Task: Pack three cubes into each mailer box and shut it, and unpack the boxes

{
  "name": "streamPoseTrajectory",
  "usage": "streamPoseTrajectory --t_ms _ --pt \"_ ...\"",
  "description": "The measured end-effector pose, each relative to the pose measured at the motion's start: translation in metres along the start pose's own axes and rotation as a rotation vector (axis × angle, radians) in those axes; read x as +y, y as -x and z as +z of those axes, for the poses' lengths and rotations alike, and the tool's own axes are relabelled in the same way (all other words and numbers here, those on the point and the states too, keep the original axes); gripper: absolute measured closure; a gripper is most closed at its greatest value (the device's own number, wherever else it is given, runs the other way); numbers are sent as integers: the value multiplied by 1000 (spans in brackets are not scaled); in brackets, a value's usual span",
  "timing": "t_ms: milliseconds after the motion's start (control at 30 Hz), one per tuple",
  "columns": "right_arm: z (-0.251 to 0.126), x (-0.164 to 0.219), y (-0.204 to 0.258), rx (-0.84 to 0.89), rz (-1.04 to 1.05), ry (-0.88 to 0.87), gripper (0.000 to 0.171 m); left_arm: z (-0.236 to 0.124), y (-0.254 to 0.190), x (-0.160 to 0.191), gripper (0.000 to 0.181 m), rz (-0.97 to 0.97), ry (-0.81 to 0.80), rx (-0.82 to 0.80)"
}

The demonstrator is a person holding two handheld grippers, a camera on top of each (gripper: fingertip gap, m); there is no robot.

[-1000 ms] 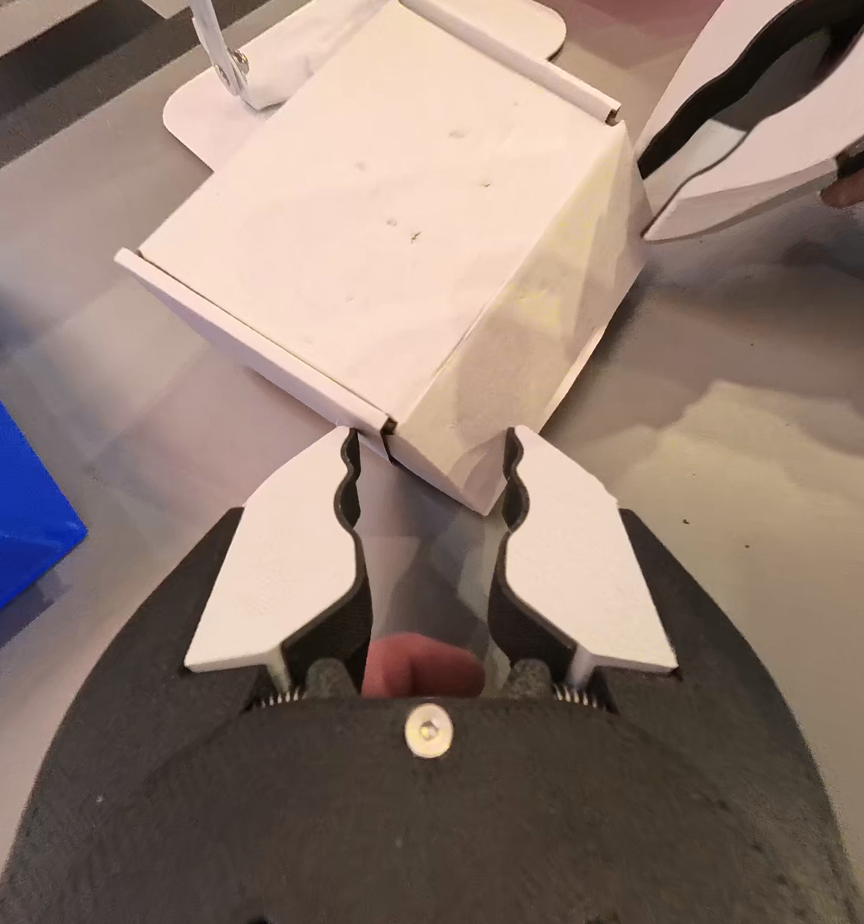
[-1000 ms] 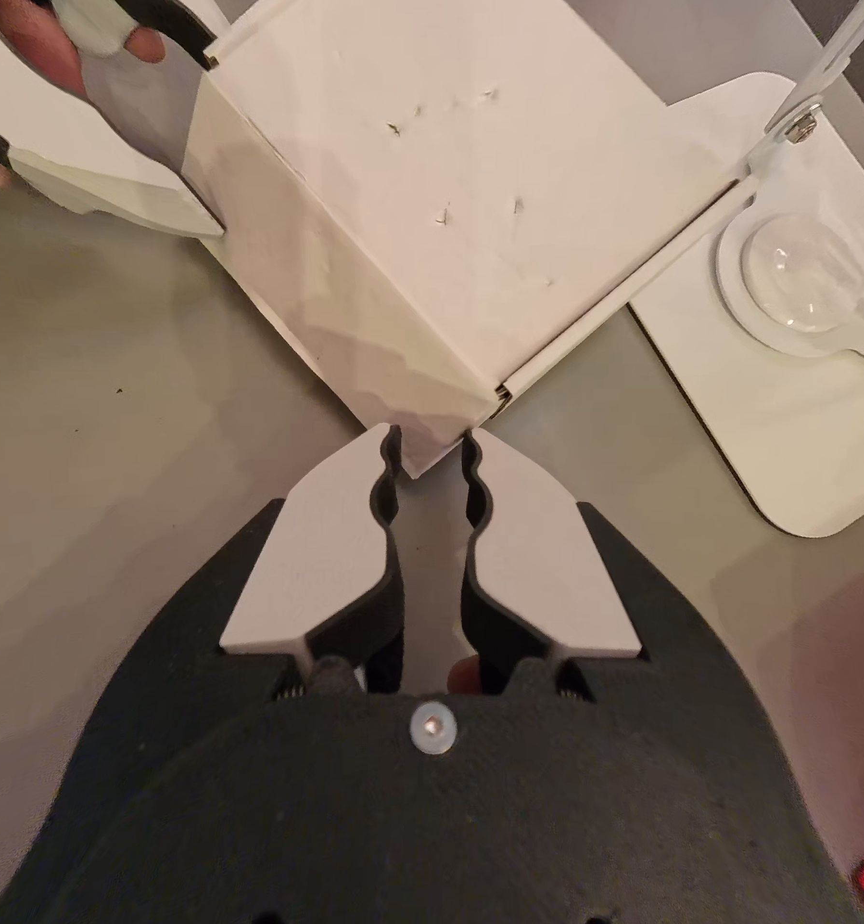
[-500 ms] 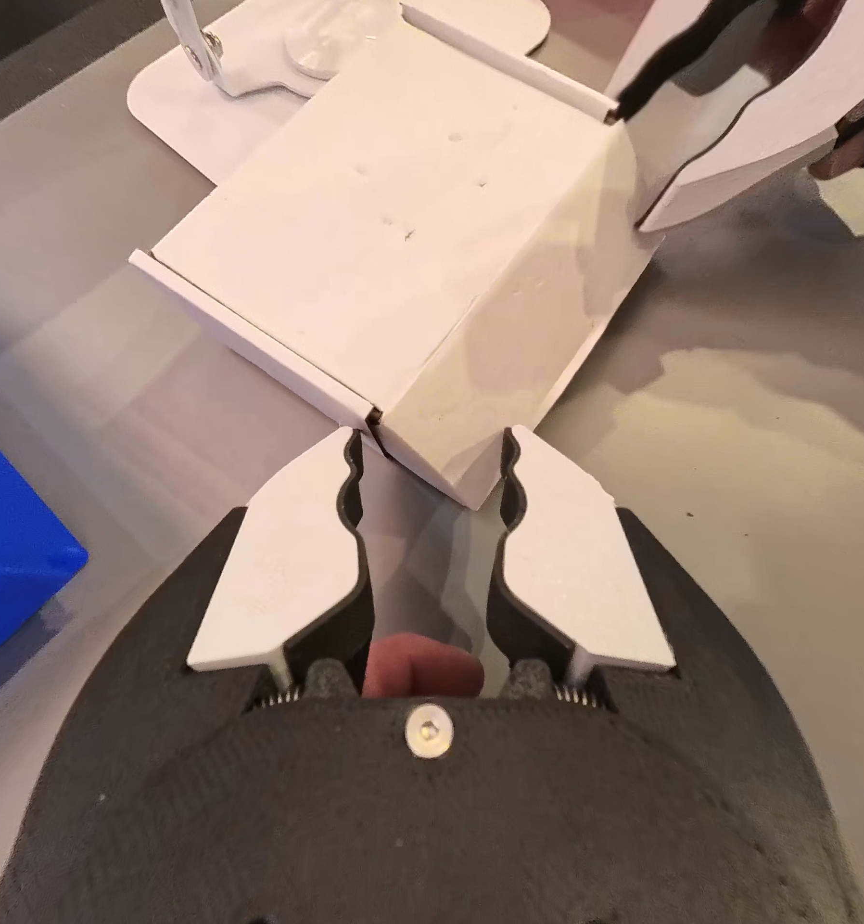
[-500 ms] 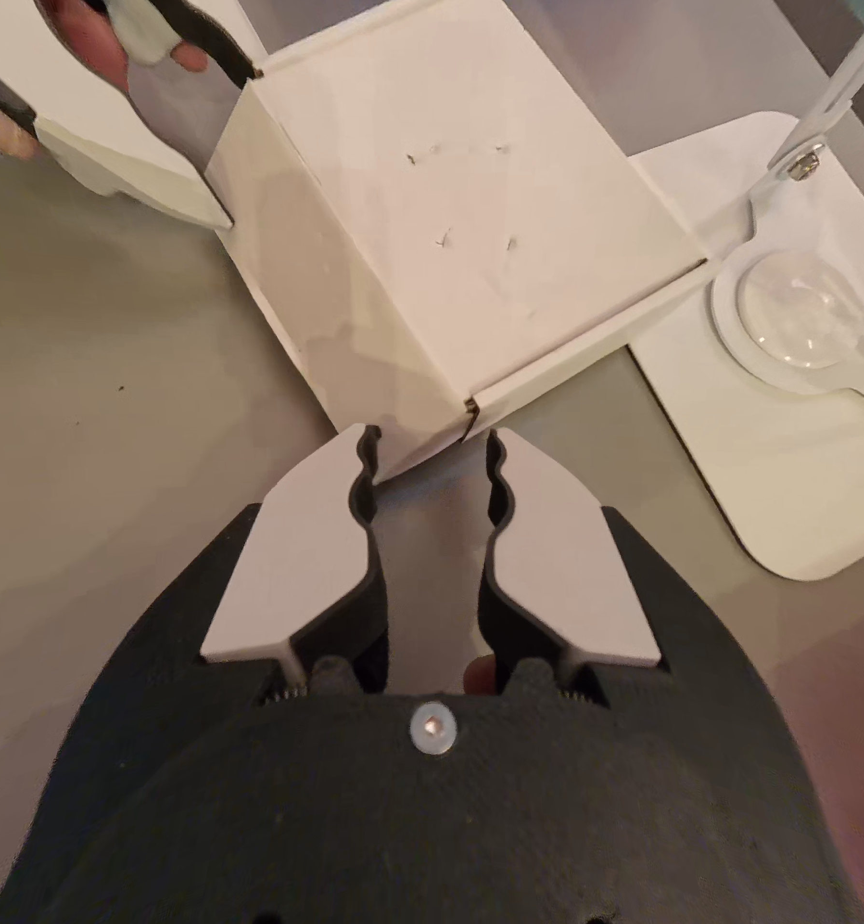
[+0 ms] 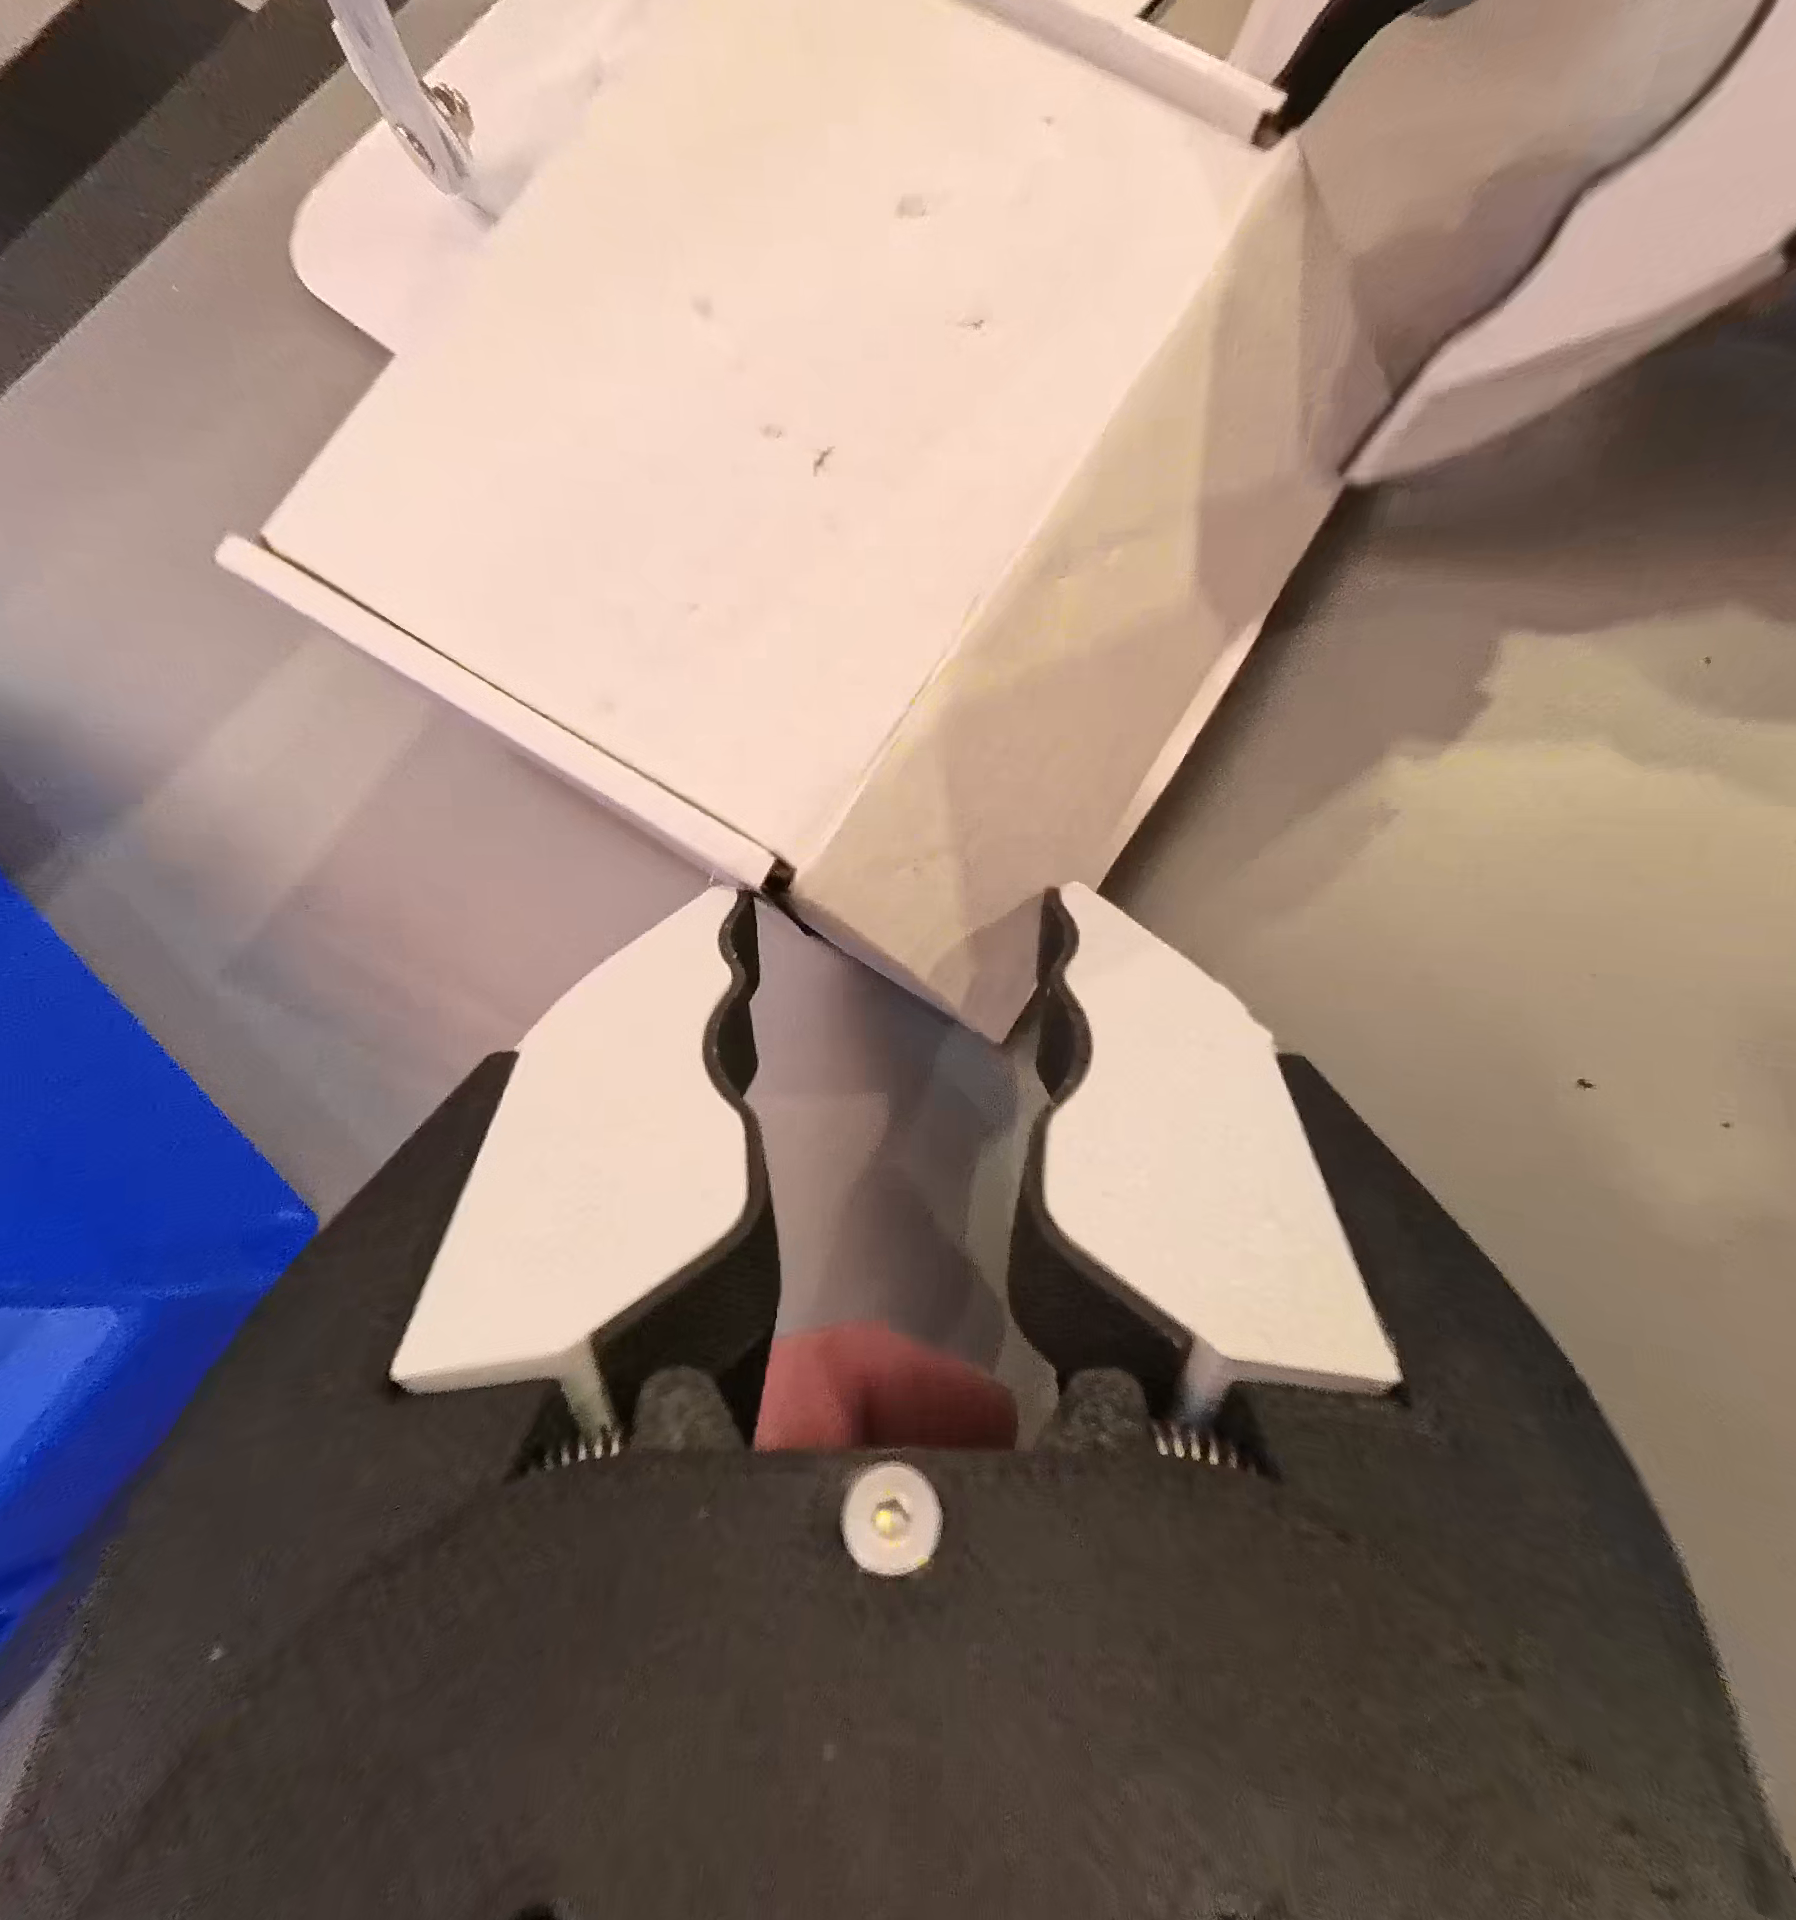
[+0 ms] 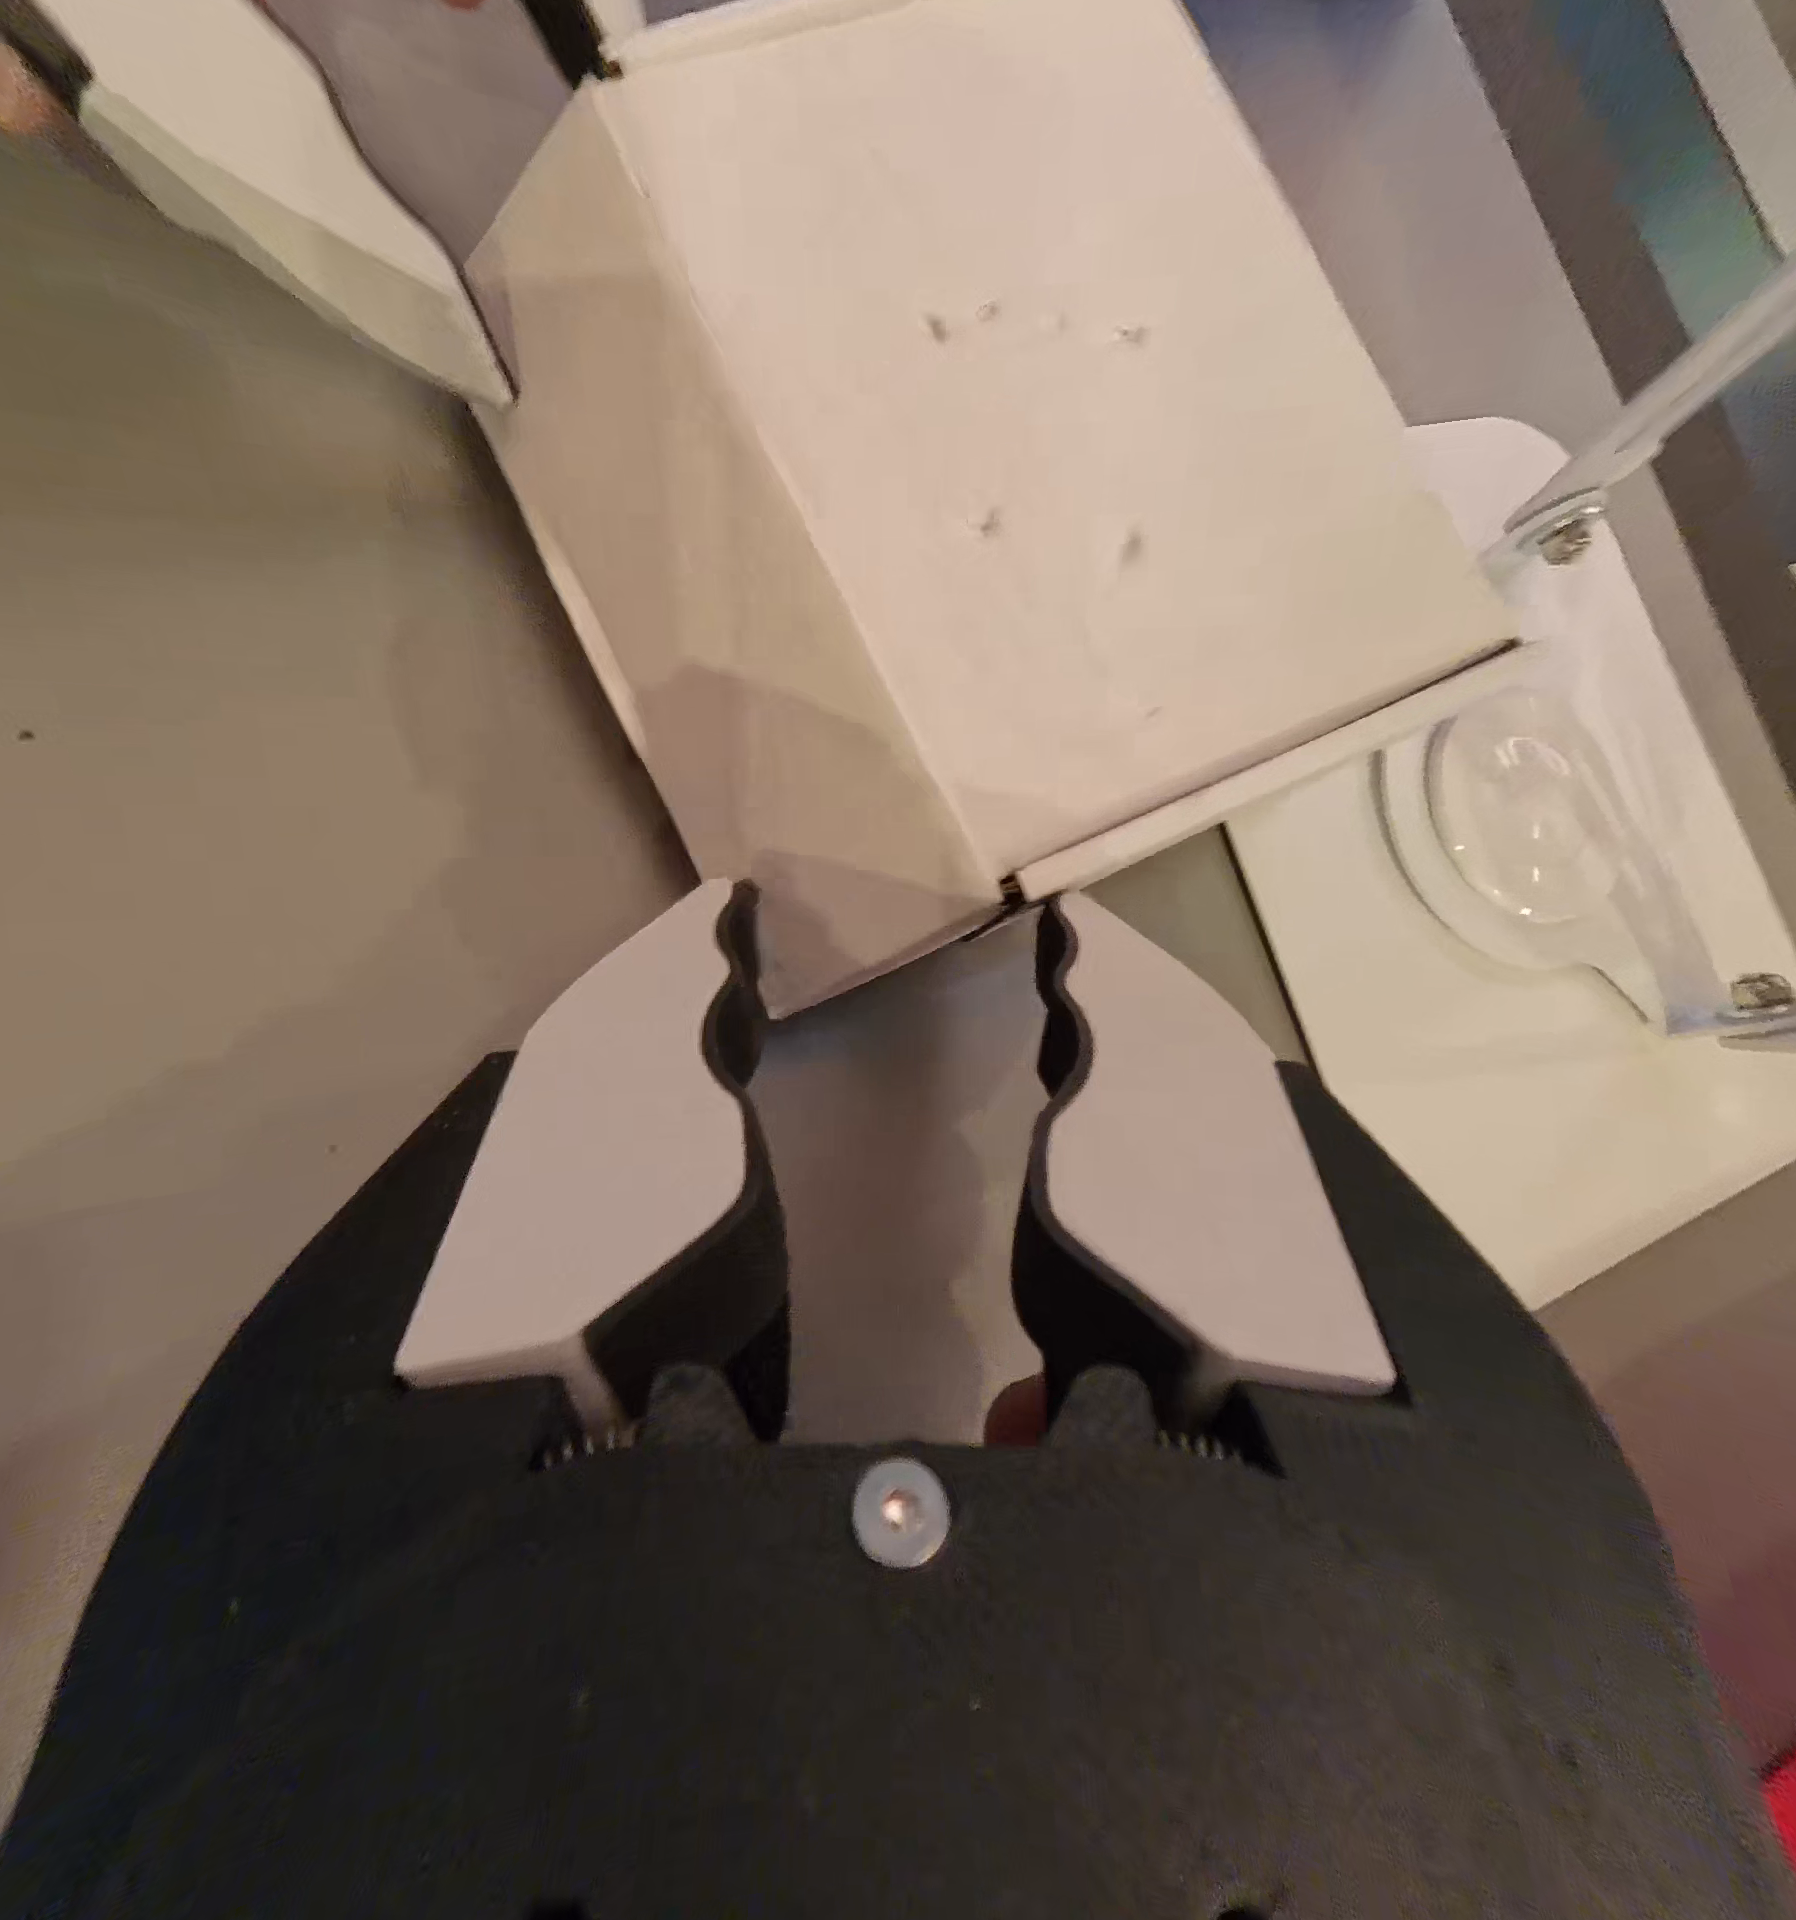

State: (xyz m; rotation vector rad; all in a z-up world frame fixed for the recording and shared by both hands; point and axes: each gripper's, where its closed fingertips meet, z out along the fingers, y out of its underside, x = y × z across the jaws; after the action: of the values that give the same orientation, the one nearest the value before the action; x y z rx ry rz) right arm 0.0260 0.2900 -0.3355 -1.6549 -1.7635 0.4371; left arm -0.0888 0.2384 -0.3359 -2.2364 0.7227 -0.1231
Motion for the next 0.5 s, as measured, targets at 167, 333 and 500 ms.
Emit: streamPoseTrajectory --t_ms 167,333,500 --pt "2 3 2 -72 51 -18 107 2 -2 8 112 11 58 80" --pt "4 4 -1 -173 54 -49 122 10 0 6 113 22 70 111" --pt "8 2 -7 -169 17 -74 125 15 11 5 116 66 82 87"
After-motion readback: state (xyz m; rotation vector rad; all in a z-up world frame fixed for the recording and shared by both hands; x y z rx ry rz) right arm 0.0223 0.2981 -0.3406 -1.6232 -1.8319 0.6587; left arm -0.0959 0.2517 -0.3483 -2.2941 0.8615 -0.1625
